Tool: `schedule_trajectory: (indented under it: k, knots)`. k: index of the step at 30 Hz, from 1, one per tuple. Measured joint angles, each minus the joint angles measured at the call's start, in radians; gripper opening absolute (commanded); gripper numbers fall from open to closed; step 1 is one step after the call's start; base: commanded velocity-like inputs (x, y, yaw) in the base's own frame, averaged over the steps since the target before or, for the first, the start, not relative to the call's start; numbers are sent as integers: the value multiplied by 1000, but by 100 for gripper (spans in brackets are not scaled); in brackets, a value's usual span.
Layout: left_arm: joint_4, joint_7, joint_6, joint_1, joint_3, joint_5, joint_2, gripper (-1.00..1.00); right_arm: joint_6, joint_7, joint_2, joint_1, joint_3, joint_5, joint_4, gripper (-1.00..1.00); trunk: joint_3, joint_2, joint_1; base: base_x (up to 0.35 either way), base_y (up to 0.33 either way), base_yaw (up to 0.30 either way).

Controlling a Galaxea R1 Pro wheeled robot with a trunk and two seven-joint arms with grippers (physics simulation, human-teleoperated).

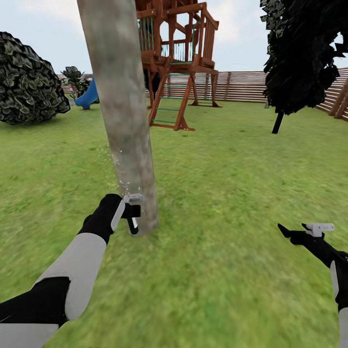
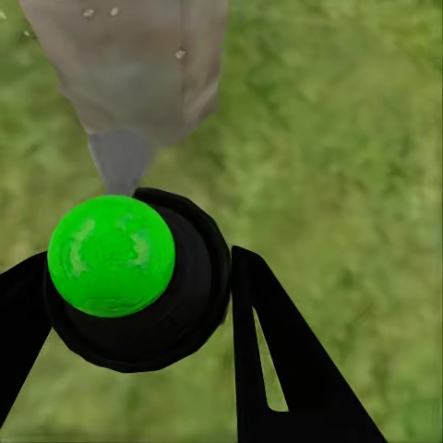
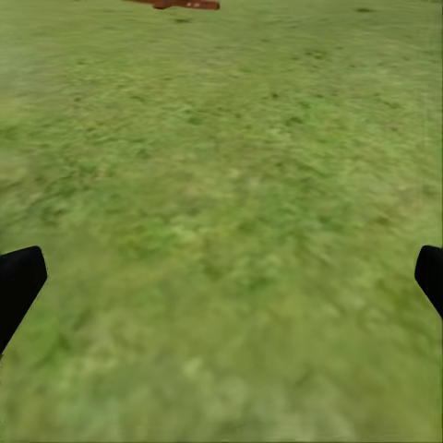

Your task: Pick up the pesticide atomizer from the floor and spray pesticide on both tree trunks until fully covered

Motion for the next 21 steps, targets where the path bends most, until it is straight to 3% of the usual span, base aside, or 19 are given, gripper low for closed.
schedule_trajectory:
  k: [5, 7, 9, 14, 18, 21]
  knots:
    - [-9, 20, 4, -12, -2, -1, -3, -100, 0, 0, 0, 0, -3, 0, 0, 100, 0, 0, 0, 7, -14, 54]
    - [-4, 53, 15, -75, -2, 11, -12, -100, 0, 0, 0, 0, -3, 0, 0, 100, 0, 0, 0, 0, 0, 1]
    - [3, 60, 86, -198, 0, 20, -32, -100, 0, 0, -1, 0, -3, 0, 0, 100, 0, 0, 0, 0, 0, 0]
    - [53, 61, 128, -353, 7, 9, -40, -100, 0, 0, -12, 0, -3, 0, 0, 100, 0, 0, 0, 0, 0, 0]
    - [74, 61, 130, -388, 9, 8, -36, -100, 0, 0, -14, 0, -3, 0, 0, 100, 0, 0, 0, 0, 0, 0]
    - [104, 62, 124, -349, 4, 5, -32, -100, 0, 0, -14, 0, -3, 0, 0, 100, 0, 0, 0, 0, 0, 0]
